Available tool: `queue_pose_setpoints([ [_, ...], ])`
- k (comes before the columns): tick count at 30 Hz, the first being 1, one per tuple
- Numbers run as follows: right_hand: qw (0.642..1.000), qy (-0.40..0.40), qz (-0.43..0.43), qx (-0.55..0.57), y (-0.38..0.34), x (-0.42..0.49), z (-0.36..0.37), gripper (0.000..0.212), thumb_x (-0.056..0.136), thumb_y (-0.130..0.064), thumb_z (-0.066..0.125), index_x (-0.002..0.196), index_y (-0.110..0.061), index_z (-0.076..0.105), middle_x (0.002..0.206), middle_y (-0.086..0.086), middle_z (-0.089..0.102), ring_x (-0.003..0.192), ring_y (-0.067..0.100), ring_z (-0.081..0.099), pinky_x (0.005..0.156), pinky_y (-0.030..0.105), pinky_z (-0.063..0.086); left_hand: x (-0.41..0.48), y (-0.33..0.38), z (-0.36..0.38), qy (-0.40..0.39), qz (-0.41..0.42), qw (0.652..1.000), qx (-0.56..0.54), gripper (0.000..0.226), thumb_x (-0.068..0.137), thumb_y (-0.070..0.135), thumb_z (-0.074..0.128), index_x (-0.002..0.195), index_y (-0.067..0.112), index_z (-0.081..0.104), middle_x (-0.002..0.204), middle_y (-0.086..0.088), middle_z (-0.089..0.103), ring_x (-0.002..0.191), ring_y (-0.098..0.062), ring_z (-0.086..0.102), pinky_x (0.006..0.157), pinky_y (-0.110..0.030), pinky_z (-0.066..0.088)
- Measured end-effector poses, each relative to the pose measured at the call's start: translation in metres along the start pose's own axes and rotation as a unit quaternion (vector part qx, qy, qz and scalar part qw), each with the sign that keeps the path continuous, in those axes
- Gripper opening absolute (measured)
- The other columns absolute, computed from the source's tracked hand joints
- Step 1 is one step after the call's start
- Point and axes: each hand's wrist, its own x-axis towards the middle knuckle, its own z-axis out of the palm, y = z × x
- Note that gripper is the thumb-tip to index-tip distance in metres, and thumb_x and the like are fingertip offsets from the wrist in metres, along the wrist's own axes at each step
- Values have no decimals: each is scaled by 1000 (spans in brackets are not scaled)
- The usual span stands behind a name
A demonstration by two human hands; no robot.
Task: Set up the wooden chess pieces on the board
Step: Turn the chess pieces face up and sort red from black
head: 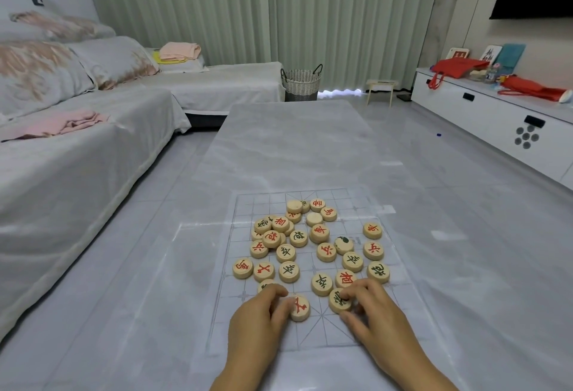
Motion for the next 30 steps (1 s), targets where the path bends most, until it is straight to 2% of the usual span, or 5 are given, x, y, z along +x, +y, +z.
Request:
queue_pose_setpoints([
  [9, 999, -26, 20, 35, -3, 4, -6, 17, 85, -33, 62, 98, -35, 52, 103, -23, 43, 101, -1, 42, 71, 11, 41, 4, 1, 0, -49, 36, 996, 69, 47, 83, 50, 55, 128, 41, 45, 73, 15, 49, 79, -4, 48, 69, -15, 37],
  [14, 998, 14, 34, 41, -14, 54, -24, 14, 91, -31, 53, 104, -29, 56, 102, -18, 49, 90, -1, 51, 78, 16, 44, 6, -8, -1, -45, 15, 997, -61, 24, 80, 42, 63, 97, 47, 47, 60, 7, 48, 60, -5, 47, 66, -22, 43],
  [19, 998, -20, 52, -38, -22, 147, -15, 33, 94, -27, 47, 125, -18, 51, 125, 1, 46, 111, 18, 49, 91, 32, 44, 10, -17, -1, 9, -3, 988, -156, 17, 78, 24, 71, 79, 34, 57, 50, 6, 48, 51, -5, 46, 53, -16, 37],
  [23, 977, -111, 124, -130, -27, 192, 2, 34, 91, -31, 48, 118, -13, 53, 125, 8, 43, 106, 27, 52, 78, 34, 44, 12, -20, 0, 15, -10, 983, -185, 33, 77, 21, 71, 89, 44, 51, 45, 4, 44, 48, -5, 43, 50, -13, 33],
  [30, 948, -135, 170, -231, -30, 214, 17, 34, 83, -25, 61, 115, -12, 55, 126, 9, 40, 97, 26, 56, 65, 29, 39, 17, -22, 0, 13, -36, 974, -223, 17, 75, 14, 73, 80, 21, 59, 41, 4, 41, 45, -4, 41, 50, -13, 33],
])
